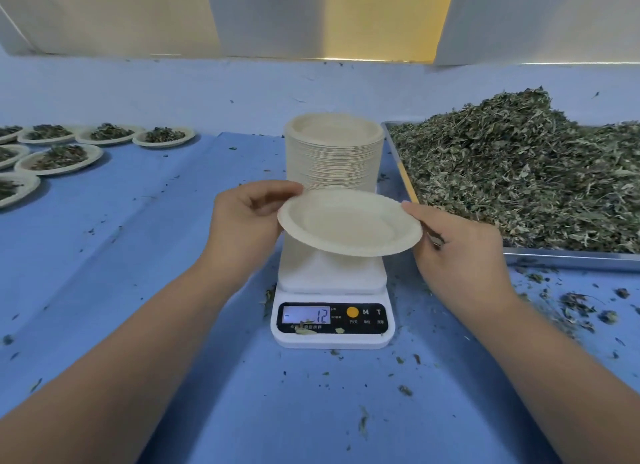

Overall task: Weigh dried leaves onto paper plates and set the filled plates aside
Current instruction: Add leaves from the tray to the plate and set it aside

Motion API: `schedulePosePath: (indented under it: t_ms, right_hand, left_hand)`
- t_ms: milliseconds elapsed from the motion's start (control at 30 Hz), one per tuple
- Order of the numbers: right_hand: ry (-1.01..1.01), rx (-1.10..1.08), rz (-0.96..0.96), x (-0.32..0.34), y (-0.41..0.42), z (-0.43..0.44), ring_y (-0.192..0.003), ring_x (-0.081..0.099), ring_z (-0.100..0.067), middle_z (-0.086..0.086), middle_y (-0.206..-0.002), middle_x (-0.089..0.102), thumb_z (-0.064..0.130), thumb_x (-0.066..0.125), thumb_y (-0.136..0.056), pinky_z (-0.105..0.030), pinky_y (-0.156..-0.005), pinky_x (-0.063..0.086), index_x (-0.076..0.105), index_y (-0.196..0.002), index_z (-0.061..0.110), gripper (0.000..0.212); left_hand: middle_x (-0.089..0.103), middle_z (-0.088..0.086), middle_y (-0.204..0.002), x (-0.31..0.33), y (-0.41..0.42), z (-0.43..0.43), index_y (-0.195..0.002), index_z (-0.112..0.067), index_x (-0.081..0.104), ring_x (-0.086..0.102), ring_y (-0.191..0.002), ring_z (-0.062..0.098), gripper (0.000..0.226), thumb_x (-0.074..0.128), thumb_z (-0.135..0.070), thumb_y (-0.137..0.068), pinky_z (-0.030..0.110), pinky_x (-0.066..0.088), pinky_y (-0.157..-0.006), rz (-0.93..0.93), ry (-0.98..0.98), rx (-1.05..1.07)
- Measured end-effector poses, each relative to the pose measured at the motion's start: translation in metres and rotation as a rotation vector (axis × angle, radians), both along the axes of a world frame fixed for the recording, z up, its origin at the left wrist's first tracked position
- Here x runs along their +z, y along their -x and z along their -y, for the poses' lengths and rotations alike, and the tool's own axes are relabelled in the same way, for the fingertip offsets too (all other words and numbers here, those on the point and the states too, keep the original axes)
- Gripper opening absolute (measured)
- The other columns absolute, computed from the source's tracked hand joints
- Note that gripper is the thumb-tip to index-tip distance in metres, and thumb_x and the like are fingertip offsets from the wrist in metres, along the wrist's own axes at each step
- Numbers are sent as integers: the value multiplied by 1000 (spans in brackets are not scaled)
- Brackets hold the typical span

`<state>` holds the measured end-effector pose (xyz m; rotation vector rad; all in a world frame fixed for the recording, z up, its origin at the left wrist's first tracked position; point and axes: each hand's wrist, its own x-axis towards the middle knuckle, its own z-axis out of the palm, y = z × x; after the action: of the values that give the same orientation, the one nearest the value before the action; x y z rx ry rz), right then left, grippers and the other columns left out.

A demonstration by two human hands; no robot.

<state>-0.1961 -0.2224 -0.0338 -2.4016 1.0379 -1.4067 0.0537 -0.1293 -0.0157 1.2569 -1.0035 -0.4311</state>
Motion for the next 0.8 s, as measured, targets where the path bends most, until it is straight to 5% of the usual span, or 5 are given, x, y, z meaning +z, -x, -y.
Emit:
schedulePosePath:
  t_ms: [100, 367, 533, 667, 800]
  right_hand:
    - [-50, 33, -78, -2, -8, -5, -59, 59, -9, 0, -82, 73, 13, 67, -93, -25, -63, 53, 67, -132, 22, 40]
    - [-89, 74, -266, 0, -13, -12, -58, 53, 4, 16, -65, 55, 4, 55, -94, -9, -48, 28, 57, -142, 19, 50]
    - [-98, 29, -326, 3, -9, -13, -67, 56, -6, -3, -122, 70, -1, 51, -90, -27, -76, 46, 53, -140, 17, 53]
    - [-23, -88, -364, 4, -5, -6, -98, 67, -30, -6, -117, 71, 7, 54, -91, -49, -99, 48, 56, -136, 13, 45]
    - [60, -248, -425, 6, 2, 3, -107, 60, -30, -4, -104, 69, 23, 53, -95, -48, -95, 44, 62, -126, 14, 33]
  left_hand:
    - [79, 5, -110, -11, -12, -4, -114, -10, 74, 74, -108, 17, 32, 65, 12, -92, 24, 60, -85, -251, -42, -104]
    - [79, 2, -106, -33, -26, 3, -111, -12, 74, 74, -106, 16, 47, 51, 23, -88, 33, 57, -96, -268, -201, 49]
    - [79, 4, -104, -33, -25, 2, -106, -9, 72, 75, -102, 14, 51, 37, 24, -90, 31, 58, -95, -295, -228, 112]
    - [79, 4, -106, -26, -17, -1, -106, -10, 69, 75, -104, 16, 42, 37, 13, -93, 28, 60, -88, -508, -141, 75]
    - [77, 0, -114, -25, -11, -2, -112, -13, 70, 72, -107, 9, 32, 41, -11, -100, 32, 56, -101, -493, -156, 57]
